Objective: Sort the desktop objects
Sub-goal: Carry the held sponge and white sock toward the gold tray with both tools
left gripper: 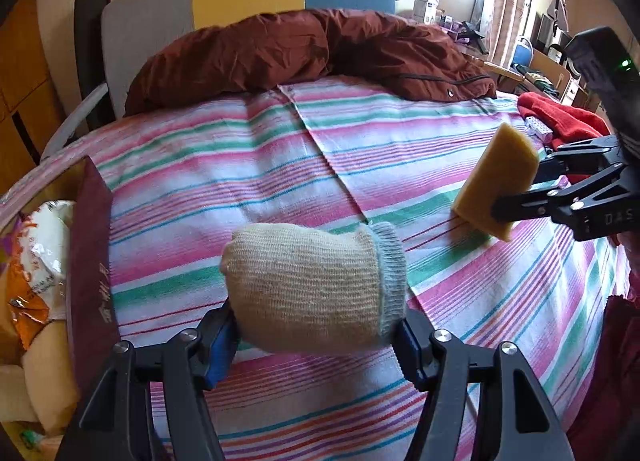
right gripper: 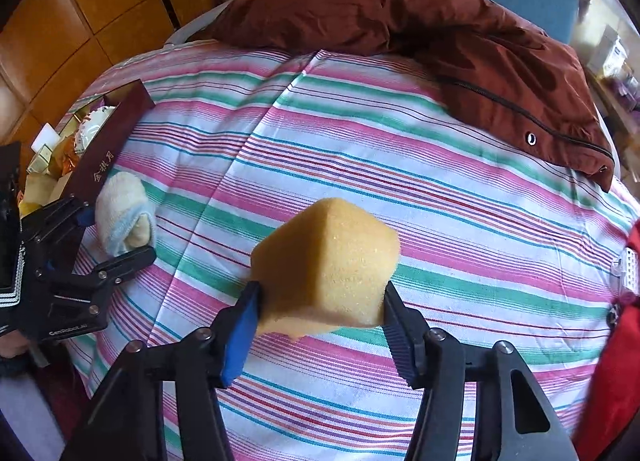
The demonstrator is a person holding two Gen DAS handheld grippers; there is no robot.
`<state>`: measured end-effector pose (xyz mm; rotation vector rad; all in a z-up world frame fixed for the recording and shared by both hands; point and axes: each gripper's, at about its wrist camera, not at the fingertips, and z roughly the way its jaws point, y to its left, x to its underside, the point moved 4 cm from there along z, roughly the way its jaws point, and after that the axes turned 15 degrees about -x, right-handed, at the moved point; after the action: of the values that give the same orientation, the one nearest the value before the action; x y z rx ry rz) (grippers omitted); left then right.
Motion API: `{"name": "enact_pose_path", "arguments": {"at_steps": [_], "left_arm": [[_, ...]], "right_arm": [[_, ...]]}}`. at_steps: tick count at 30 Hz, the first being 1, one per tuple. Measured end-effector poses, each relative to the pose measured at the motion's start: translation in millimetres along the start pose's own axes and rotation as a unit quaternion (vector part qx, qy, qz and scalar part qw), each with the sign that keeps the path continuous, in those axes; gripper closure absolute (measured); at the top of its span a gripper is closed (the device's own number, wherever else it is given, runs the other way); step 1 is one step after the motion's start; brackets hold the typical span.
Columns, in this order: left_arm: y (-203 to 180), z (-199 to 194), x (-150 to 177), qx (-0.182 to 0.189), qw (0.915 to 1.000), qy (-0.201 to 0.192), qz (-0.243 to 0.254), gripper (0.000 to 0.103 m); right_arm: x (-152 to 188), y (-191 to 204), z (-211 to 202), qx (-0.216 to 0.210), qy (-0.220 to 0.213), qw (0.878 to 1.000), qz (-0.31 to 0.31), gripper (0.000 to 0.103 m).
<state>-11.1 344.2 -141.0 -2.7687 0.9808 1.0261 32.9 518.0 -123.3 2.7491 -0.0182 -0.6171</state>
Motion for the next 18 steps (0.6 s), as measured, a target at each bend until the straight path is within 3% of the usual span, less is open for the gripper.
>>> {"name": "enact_pose_path", "arguments": {"at_steps": [11,18], "left_arm": [[12,-40,-9,0.017,0.9993,-0.034,0.001,0.036],[19,-54,-6,0.024,0.9988,-0.042,-0.001,0.036]], "right_arm": [[-1,7,0,0.016,0.018,1.0,0.004,0.045],[-5,42,8,0.004,0.032,0.999,-0.015,0.045]]}}
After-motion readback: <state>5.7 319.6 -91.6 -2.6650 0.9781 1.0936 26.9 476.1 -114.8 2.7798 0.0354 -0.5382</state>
